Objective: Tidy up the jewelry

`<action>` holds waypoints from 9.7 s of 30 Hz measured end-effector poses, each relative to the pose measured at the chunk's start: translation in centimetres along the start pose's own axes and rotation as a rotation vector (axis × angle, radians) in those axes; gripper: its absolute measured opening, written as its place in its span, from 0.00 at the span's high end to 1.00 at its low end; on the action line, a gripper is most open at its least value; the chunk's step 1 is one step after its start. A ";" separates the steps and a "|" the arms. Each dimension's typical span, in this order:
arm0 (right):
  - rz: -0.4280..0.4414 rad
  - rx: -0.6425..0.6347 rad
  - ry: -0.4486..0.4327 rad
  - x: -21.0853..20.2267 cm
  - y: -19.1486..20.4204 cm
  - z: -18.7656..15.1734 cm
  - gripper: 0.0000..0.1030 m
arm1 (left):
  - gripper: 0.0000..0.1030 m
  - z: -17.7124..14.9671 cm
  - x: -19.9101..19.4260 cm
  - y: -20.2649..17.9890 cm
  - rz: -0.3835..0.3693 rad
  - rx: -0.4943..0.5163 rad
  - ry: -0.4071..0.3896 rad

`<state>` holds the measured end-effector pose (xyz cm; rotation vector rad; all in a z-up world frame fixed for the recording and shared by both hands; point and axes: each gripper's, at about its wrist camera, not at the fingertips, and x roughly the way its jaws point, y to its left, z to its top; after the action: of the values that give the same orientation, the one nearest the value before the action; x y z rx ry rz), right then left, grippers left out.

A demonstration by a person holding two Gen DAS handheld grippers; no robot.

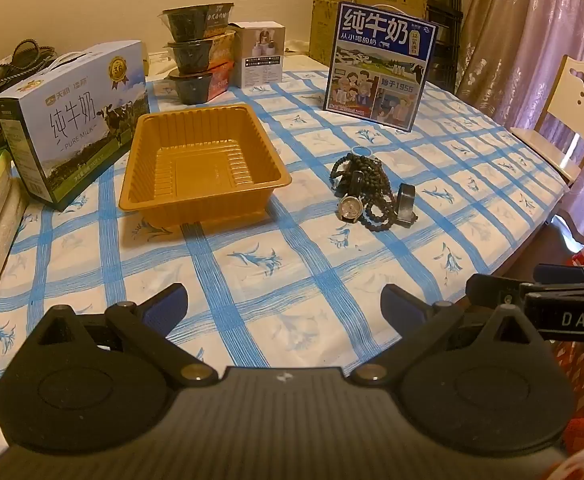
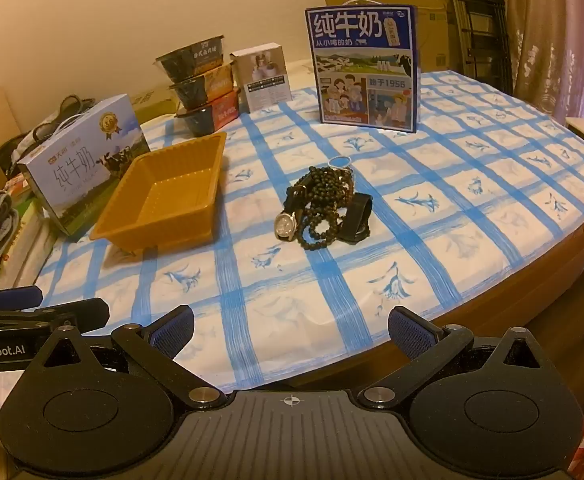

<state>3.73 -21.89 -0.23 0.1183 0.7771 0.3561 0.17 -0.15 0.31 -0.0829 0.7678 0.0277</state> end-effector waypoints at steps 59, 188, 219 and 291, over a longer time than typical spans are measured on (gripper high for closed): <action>0.027 0.005 -0.018 15.7 -0.3 4.5 0.00 | 0.21 2.5 13.7 13.3 0.186 -0.357 -0.140; 0.088 -0.143 -0.022 21.3 -1.3 5.2 0.78 | 0.95 3.0 13.1 12.5 0.148 -0.007 -0.388; 0.099 -0.164 -0.082 21.5 0.2 6.4 0.92 | 0.95 3.0 13.4 12.7 0.151 -0.014 -0.385; -0.001 0.197 -0.085 20.4 -10.6 5.9 0.70 | 0.95 2.9 14.0 12.8 0.175 -0.008 -0.368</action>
<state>24.17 -24.35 -12.10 0.3161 0.7264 0.2717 11.54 12.82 -8.21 -0.0161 0.4053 0.2070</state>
